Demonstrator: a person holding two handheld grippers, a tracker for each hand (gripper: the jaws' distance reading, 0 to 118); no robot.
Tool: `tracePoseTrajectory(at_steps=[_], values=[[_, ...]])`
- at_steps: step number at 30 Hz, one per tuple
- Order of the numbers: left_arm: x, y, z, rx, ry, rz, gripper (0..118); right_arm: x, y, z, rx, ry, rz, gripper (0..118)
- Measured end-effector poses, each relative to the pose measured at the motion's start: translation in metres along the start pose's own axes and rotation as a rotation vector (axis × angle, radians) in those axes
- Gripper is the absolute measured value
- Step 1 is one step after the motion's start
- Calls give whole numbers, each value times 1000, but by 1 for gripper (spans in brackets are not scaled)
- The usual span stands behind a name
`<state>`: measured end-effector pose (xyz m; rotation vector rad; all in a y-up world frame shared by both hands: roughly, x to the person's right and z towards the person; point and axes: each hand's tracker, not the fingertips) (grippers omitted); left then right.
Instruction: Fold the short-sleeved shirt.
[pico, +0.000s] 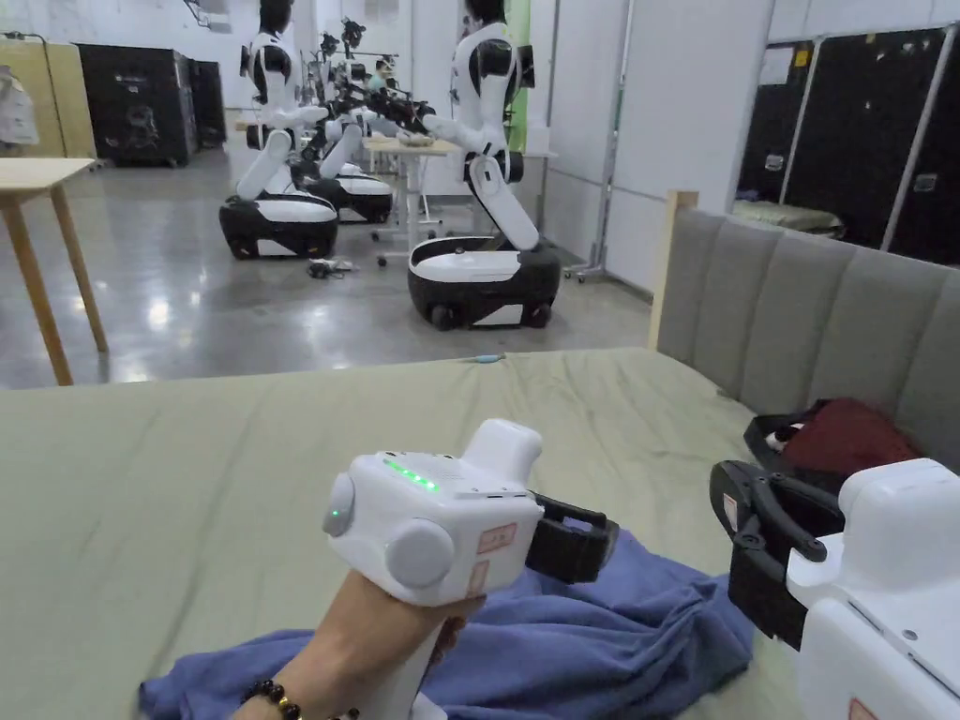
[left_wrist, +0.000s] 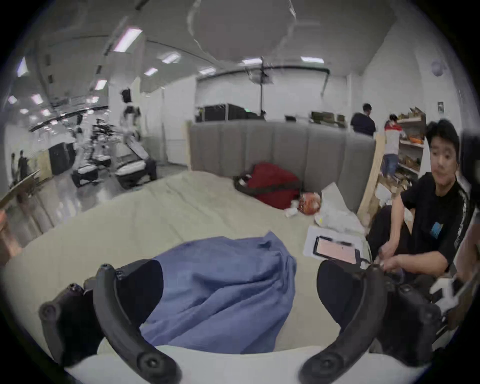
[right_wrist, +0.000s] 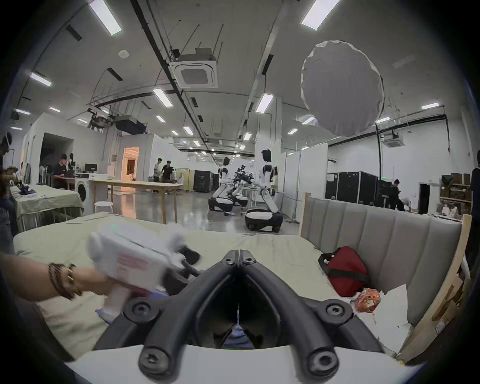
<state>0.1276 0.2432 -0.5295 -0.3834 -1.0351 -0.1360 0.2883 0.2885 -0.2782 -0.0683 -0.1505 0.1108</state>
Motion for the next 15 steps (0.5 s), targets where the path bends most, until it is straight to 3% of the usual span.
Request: tracePoseTrajectory(at_steps=[2,4,7,8,9,15], values=[[-20,-15,48,31,97,29,108,-9,0,-4,-8,23,-4,0],[-37,-37,100,69,188,45,91,-19,-2,-7,-4,44,-16,0],[-56,-78,171,83,353,78,16,-36,-6,-10,-11,93,-28,0],[-59,-94,192,73,429,94,5,-41,-8,-11,-13,106,-25,0],[-64,-110,214,60,494,116,0,-47,-10,-12,-16,121,-22,0],[-78,-165,292,47,555,232,0,-71,-20,-14,-37,178,9,0]])
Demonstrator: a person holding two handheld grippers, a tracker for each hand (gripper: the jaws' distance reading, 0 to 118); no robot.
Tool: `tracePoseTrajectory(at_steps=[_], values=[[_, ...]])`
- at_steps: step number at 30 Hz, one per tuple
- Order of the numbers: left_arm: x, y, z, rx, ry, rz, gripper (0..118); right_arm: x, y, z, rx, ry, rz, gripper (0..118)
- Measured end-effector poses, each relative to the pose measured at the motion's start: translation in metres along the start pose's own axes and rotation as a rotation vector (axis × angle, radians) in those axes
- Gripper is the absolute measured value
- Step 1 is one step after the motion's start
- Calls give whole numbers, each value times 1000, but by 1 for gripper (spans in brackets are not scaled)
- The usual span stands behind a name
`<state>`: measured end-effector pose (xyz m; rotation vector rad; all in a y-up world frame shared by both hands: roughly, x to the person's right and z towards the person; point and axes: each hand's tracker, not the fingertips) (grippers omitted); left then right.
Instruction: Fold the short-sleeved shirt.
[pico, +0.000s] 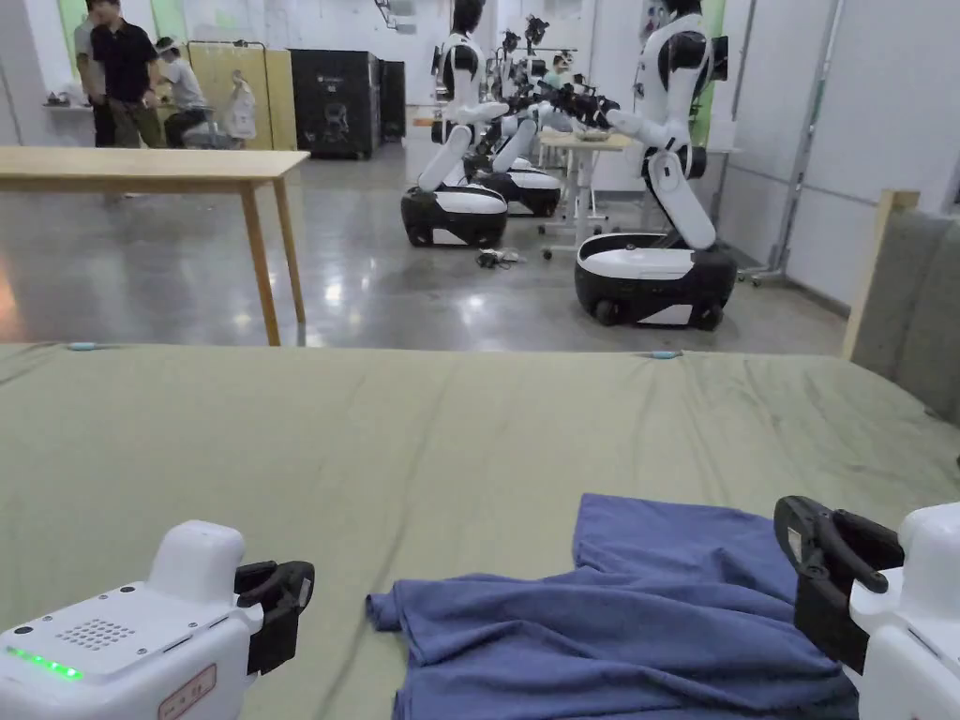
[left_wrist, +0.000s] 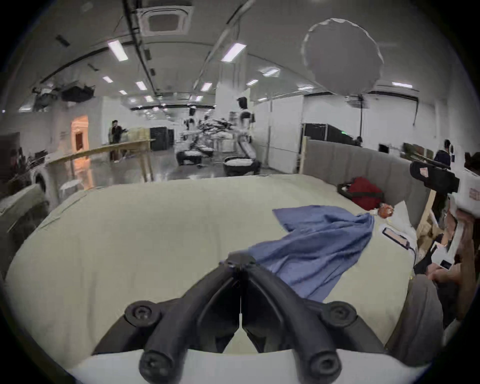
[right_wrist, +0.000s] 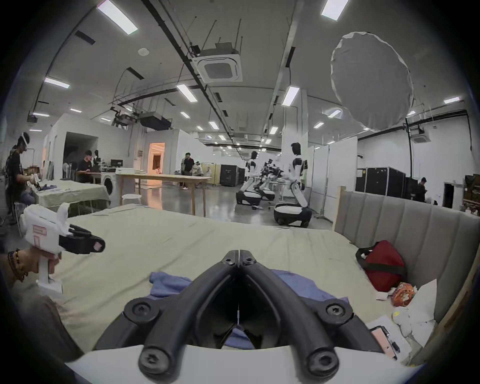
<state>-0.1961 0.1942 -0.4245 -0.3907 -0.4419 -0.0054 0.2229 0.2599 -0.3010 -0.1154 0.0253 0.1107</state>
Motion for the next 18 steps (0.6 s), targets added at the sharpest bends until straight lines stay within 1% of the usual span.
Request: tracePoseTrajectory(at_steps=[1,2,5,6,7,8,9,10,11,12,13,14,15,18], values=[[-2,-2,2,-4,6,-1,0,-2,0,0,-4,5,0,0],[-4,1,3,22,24,-43,0,-4,0,-1,-8,10,2,0],[-2,11,-13,-6,18,-64,0,-7,2,-2,-11,12,9,0],[0,13,-23,-27,-2,-34,0,-7,3,-1,-10,16,6,0],[1,18,-34,-25,-11,-39,9,-7,4,-1,-10,17,4,0],[3,23,-49,-40,-23,-46,47,-6,4,0,-10,17,2,0],[5,27,-65,-69,-34,-57,80,-5,4,1,-14,13,4,0],[6,30,-81,-85,-47,-78,98,-4,4,1,-17,8,8,0],[7,30,-103,-139,-58,-80,98,-3,3,2,-21,5,12,0],[10,15,-118,-298,-54,-84,118,0,2,3,-27,5,14,0],[17,21,-136,-176,-84,-103,117,2,1,4,-32,5,14,0],[22,17,-152,-223,-60,-106,118,4,0,4,-35,3,13,0],[15,20,-174,-257,-23,-126,118,7,-2,5,-42,-3,12,0],[18,6,-213,-342,-54,-176,118,15,-7,6,-58,-27,5,0]])
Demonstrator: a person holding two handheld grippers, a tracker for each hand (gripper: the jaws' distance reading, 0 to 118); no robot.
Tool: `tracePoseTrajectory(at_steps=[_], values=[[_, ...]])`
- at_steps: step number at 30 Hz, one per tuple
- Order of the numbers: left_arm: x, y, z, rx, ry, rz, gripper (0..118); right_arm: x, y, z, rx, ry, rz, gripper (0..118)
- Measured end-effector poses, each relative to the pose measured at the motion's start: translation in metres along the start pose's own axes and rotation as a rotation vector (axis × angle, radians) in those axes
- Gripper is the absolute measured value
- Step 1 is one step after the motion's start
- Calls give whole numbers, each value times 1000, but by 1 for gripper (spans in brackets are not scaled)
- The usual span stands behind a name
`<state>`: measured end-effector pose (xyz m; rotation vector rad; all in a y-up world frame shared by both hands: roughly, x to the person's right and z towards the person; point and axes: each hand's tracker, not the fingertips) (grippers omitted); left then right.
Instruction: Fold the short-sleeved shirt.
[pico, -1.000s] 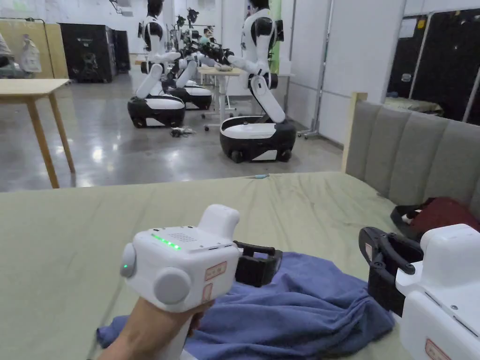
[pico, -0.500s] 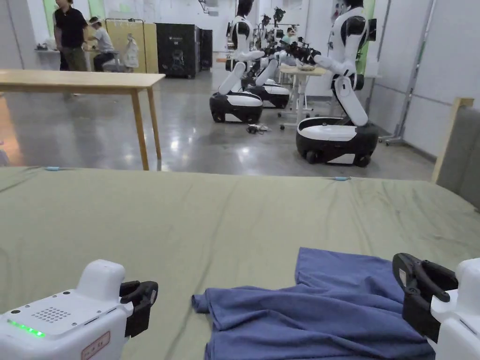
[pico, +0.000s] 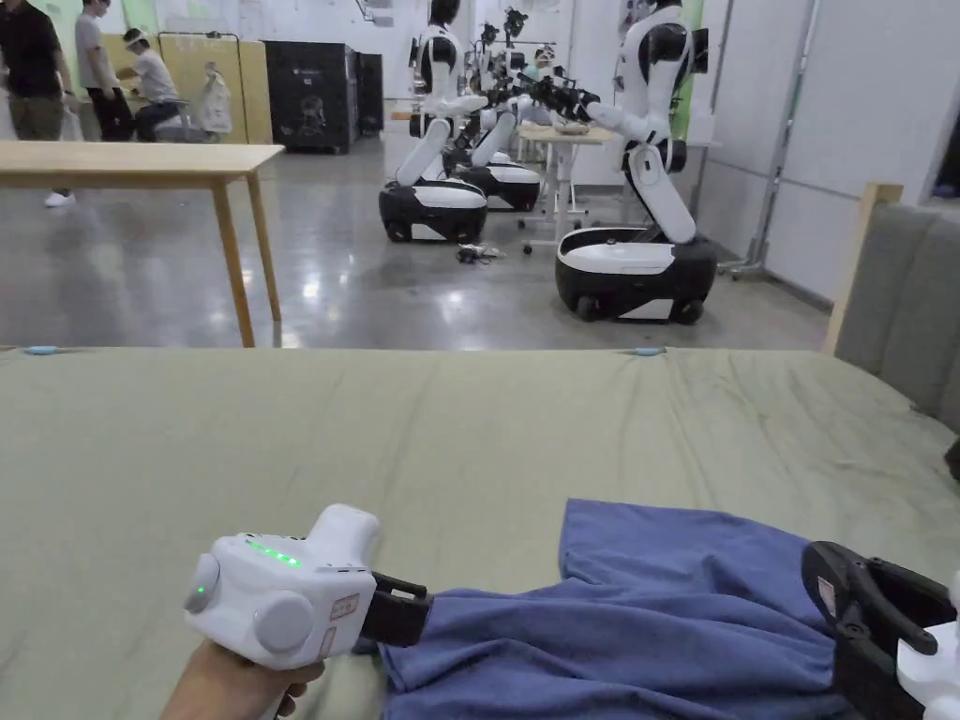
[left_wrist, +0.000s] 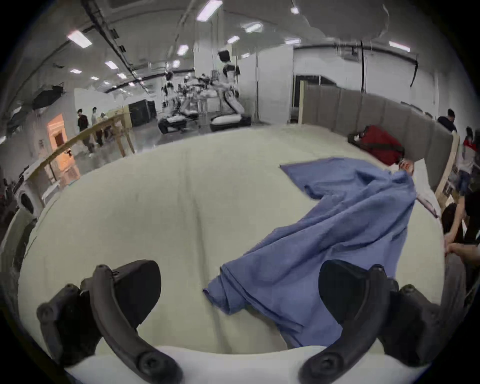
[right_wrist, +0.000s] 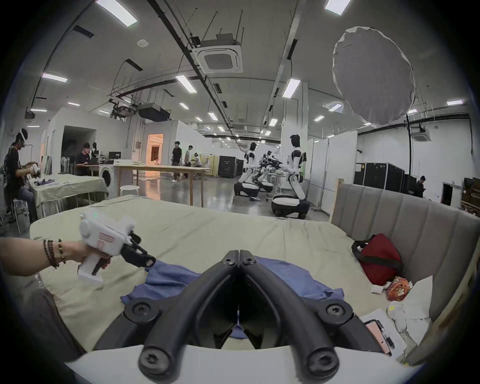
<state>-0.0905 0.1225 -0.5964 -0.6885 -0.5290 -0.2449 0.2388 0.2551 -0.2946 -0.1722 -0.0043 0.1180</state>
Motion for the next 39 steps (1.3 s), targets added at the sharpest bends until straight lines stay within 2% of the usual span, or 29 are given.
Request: tracePoseTrajectory(at_steps=[4,5,6,7,9,10,11,14,19,21,23,24,25,26,27,29,33,35,37,39], values=[[0,-7,-39,-97,59,-37,117,11,-7,1,-21,-29,-14,0],[3,-10,-44,-114,65,-43,113,13,-8,1,-26,-36,-17,0],[4,-11,-45,-112,66,-39,104,15,-9,1,-29,-44,-20,0],[5,-12,-44,-108,66,-43,84,18,-11,1,-32,-50,-23,0],[10,-11,-34,-61,11,-88,9,21,-14,0,-40,-60,-33,0],[14,-10,-32,-50,6,-121,6,23,-14,0,-42,-63,-36,0],[22,-10,-32,-57,61,-174,6,24,-16,-1,-46,-67,-40,0],[30,-11,-35,-97,59,-214,6,28,-18,0,-61,-69,-50,0],[13,-4,-21,-40,28,-95,6,56,-11,5,-95,-99,-69,0],[3,0,-15,-9,28,-84,6,80,-9,2,-120,-168,-75,0],[-2,2,-10,-2,35,-89,6,106,-10,-10,-210,-167,-110,1],[-4,3,-8,-4,33,-85,6,121,-13,-20,-264,-147,-133,11],[-6,3,-6,-2,33,-87,6,136,-19,-32,-319,-132,-130,40],[-7,2,-6,2,33,-88,6,146,-24,-42,-360,-134,-129,93],[-9,2,-5,6,36,-91,6,160,-33,-57,-416,-143,-122,116],[1,-1,5,7,41,-88,6,181,-46,-75,-435,-145,-114,118],[7,-5,9,-2,32,-86,6,226,-75,-121,-560,-198,-166,118],[10,-6,9,-5,32,-81,6,241,-89,-141,-616,-233,-204,113],[9,-7,7,-8,27,-71,6,255,-99,-159,-627,-216,-252,105],[11,-9,6,-12,28,-64,6,262,-111,-181,-677,-221,-262,104]])
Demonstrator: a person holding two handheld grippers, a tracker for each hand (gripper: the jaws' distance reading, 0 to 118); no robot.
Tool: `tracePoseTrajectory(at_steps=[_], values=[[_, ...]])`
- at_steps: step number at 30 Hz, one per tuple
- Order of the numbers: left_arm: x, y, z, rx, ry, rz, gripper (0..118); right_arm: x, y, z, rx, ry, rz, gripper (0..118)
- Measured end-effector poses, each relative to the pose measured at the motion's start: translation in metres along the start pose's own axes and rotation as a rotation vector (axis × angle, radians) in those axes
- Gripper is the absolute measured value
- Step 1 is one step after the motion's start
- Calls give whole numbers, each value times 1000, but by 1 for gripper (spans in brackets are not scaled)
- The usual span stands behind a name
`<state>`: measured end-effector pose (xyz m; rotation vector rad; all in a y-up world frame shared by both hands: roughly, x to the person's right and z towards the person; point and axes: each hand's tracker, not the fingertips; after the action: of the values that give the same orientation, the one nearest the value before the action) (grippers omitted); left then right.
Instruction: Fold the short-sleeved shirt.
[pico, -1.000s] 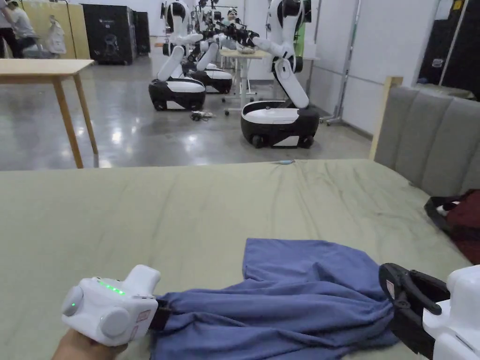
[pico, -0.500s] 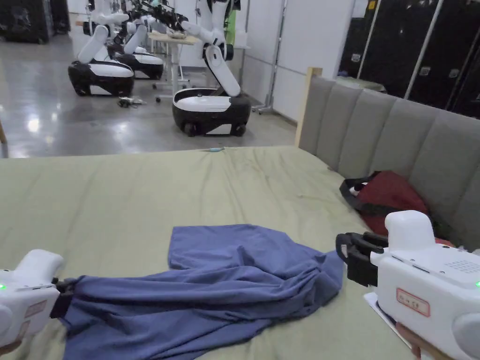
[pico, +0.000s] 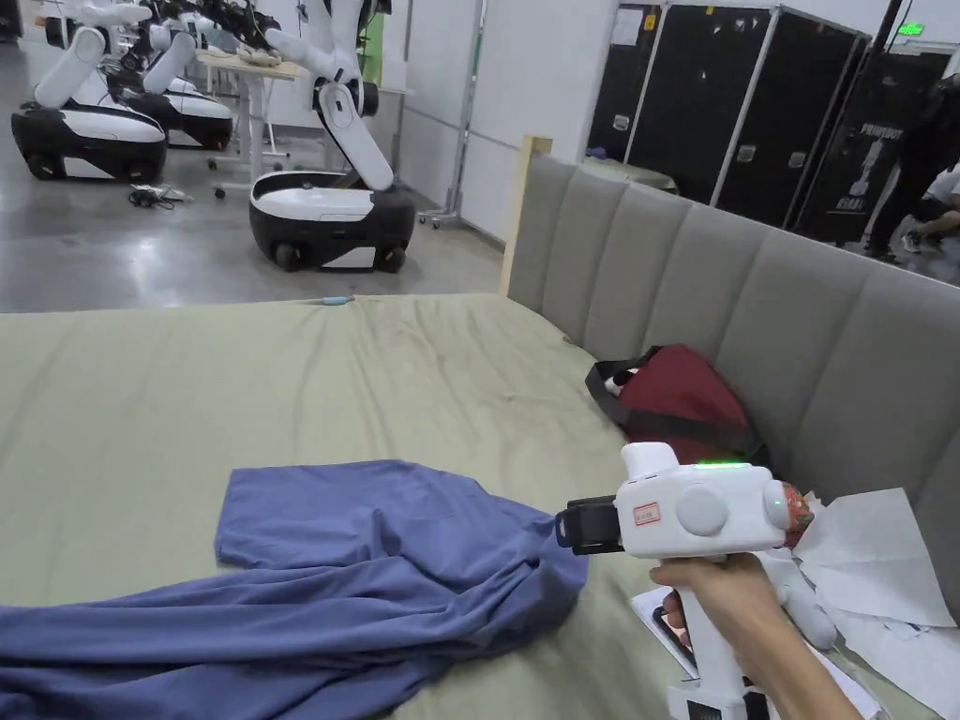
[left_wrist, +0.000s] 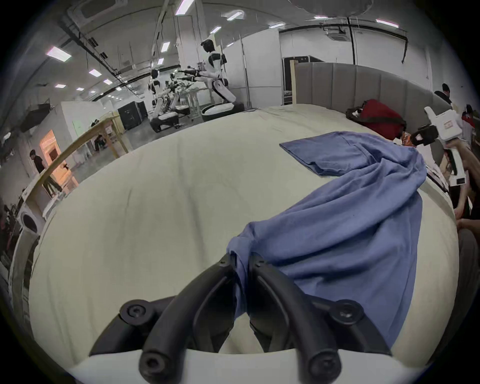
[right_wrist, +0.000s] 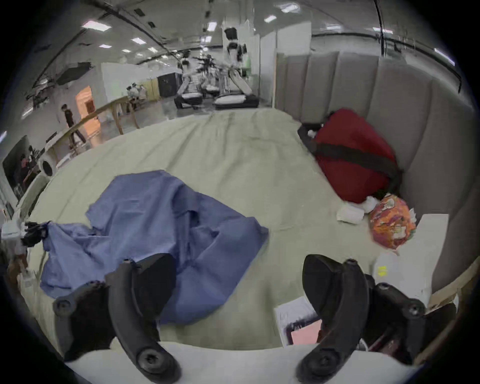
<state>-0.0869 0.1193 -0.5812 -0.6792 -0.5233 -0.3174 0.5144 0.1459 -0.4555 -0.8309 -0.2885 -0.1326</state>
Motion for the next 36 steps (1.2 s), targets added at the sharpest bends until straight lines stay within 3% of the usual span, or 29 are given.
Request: tracePoseTrajectory(at_steps=[3,4,5,7,8,10,12,13,17,21,26,30,36], values=[[-2,-2,-4,-9,-3,12,6,3,0,-40,-120,-47,0,98],[-1,-2,-4,-11,-2,14,6,2,-2,-49,-138,-63,-3,88],[0,-3,-4,-13,-3,16,6,-1,-5,-56,-151,-59,3,67],[-2,-2,-7,-17,-3,18,6,-6,-10,-63,-161,-13,15,59],[-1,-2,-8,-20,-2,16,6,-12,-12,-60,-132,-64,39,45],[-2,-1,-10,-23,-2,17,6,-14,-10,-54,-131,-38,65,1],[-1,0,-11,-25,-1,14,6,-28,-10,-46,-100,-106,172,1],[-1,1,-10,-24,2,12,6,-31,-11,-45,-115,-98,179,1],[-1,3,-9,-19,6,14,6,-32,-10,-42,-106,-90,160,1],[-2,5,-3,5,10,20,6,-36,-6,-19,25,-58,128,0],[-11,12,24,191,-64,201,6,-59,1,31,292,66,164,0],[-17,30,60,355,-90,344,6,-92,15,78,505,135,126,0],[-28,77,137,535,7,347,6,-144,47,151,762,250,130,0]])
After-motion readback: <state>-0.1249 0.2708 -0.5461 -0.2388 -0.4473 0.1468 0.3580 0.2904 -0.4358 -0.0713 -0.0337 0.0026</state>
